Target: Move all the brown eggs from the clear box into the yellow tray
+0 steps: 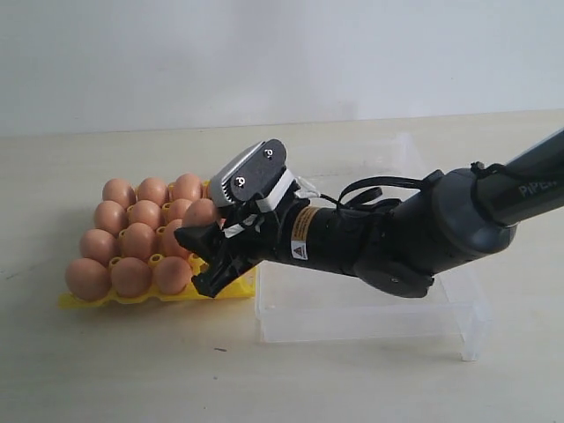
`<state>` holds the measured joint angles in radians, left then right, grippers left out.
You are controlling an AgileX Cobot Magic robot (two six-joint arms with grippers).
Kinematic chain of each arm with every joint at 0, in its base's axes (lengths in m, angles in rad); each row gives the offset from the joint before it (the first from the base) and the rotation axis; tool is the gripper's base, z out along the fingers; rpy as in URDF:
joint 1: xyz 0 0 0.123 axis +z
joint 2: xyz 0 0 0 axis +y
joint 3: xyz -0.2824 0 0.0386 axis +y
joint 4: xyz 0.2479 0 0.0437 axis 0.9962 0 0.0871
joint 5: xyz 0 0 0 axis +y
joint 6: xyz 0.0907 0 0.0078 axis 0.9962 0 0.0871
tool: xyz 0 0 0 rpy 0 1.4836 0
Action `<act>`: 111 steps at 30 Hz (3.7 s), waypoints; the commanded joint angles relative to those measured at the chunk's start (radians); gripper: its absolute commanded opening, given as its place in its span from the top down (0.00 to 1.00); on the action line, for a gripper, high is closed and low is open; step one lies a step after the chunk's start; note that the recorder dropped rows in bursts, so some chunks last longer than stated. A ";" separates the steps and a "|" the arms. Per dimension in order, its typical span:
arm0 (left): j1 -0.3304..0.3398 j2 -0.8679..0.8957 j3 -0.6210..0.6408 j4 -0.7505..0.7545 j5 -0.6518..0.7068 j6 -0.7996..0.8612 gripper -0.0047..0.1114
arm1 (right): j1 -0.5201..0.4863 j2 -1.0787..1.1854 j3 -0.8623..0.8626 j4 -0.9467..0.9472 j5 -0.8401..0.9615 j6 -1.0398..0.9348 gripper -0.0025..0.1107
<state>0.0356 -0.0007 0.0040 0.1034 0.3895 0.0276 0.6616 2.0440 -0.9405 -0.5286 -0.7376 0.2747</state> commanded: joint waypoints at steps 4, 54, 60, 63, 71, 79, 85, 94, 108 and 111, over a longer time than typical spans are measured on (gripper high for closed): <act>-0.006 0.001 -0.004 -0.002 -0.009 -0.005 0.96 | 0.002 0.027 -0.007 -0.030 0.008 -0.033 0.98; -0.006 0.001 -0.004 -0.002 -0.009 -0.005 0.96 | 0.002 -0.089 -0.007 -0.024 0.063 -0.078 0.47; -0.006 0.001 -0.004 -0.002 -0.009 -0.005 0.96 | -0.031 -0.427 0.127 0.037 0.197 0.085 0.56; -0.006 0.001 -0.004 -0.002 -0.009 -0.005 0.96 | -0.109 -0.580 0.253 0.155 0.159 0.067 0.70; -0.006 0.001 -0.004 -0.002 -0.009 -0.005 0.96 | -0.309 -0.695 0.359 0.258 0.094 0.067 0.98; -0.006 0.001 -0.004 -0.002 -0.009 -0.005 0.96 | -0.307 -0.709 0.359 0.238 0.182 0.074 0.98; -0.006 0.001 -0.004 -0.002 -0.009 -0.005 0.96 | -0.307 -0.827 0.359 0.255 0.272 0.022 0.98; -0.006 0.001 -0.004 -0.002 -0.009 -0.005 0.96 | -0.309 -1.119 0.447 0.380 0.590 -0.019 0.98; -0.006 0.001 -0.004 -0.002 -0.009 -0.005 0.96 | -0.309 -1.358 0.775 0.423 0.557 -0.017 0.98; -0.006 0.001 -0.004 -0.002 -0.009 -0.005 0.96 | -0.309 -1.415 0.831 0.425 0.557 -0.017 0.98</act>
<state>0.0356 -0.0007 0.0040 0.1034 0.3895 0.0276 0.3579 0.6750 -0.1504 -0.1059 -0.1700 0.2647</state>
